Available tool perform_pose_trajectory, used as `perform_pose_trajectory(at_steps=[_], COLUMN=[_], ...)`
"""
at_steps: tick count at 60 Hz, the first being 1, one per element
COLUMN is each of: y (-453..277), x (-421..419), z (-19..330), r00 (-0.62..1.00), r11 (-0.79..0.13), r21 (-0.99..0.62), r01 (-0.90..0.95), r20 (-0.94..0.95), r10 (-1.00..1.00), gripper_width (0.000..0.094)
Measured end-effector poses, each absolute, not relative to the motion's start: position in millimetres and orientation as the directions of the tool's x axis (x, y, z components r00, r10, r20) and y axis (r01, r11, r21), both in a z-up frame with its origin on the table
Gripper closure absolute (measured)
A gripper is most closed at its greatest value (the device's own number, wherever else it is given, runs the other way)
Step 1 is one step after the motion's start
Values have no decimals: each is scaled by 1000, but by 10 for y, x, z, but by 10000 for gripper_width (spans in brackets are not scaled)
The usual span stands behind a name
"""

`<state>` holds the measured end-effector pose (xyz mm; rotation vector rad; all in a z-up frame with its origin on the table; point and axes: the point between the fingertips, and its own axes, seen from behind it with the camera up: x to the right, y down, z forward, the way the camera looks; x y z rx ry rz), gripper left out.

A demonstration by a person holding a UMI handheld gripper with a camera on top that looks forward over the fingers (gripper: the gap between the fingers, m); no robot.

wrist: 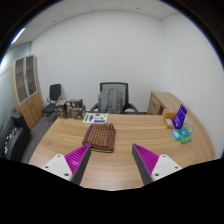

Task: Fold towel

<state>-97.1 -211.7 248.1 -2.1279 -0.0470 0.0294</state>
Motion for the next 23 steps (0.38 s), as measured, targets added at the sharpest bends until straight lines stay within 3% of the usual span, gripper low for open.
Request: perform_pose_trajectory(at_steps=[23], y=[-2881], x=[-1174], z=[2767], r00=[1000], r11=[-501], r21=[-866], r01=[15], r20=[18], r10=[-1], gripper_width=[76])
